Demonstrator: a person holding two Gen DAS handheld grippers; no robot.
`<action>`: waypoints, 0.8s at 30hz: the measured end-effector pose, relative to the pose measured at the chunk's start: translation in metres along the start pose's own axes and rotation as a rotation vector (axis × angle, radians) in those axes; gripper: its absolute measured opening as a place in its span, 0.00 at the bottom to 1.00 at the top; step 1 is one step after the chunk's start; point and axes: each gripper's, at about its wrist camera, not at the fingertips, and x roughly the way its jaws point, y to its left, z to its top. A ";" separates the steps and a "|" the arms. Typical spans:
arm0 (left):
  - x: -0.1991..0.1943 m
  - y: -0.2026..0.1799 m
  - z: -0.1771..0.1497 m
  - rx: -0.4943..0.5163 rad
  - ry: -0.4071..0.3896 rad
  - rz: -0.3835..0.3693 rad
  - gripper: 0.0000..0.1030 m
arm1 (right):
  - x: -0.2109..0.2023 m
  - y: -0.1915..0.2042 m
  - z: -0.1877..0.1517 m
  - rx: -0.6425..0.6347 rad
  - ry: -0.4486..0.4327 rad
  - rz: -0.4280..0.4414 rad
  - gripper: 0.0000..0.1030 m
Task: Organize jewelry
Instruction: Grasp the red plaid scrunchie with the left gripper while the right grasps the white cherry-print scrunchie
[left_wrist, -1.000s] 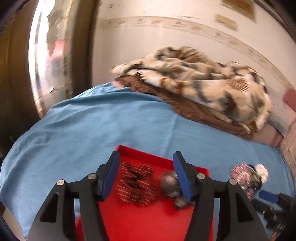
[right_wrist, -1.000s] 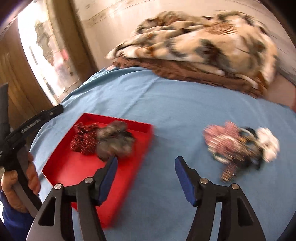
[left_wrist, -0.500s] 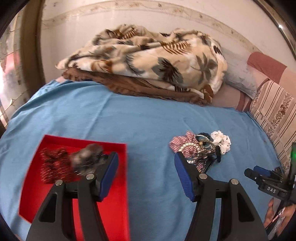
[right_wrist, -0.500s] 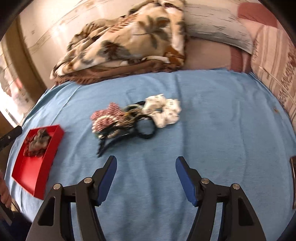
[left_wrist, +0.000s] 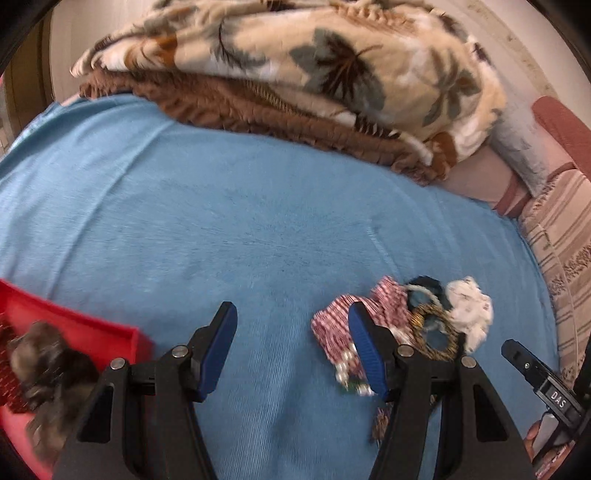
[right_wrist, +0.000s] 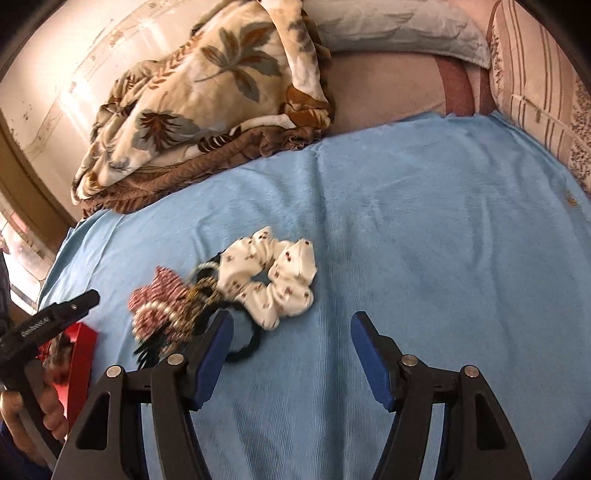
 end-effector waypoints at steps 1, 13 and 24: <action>0.006 0.000 0.002 -0.007 0.007 -0.006 0.60 | 0.007 -0.001 0.003 0.008 0.007 0.005 0.68; 0.044 -0.021 0.007 0.021 0.067 -0.083 0.10 | 0.051 -0.003 0.019 0.062 0.051 0.027 0.52; -0.016 -0.042 -0.008 0.044 -0.004 -0.100 0.03 | 0.013 -0.015 0.012 0.102 0.015 0.047 0.11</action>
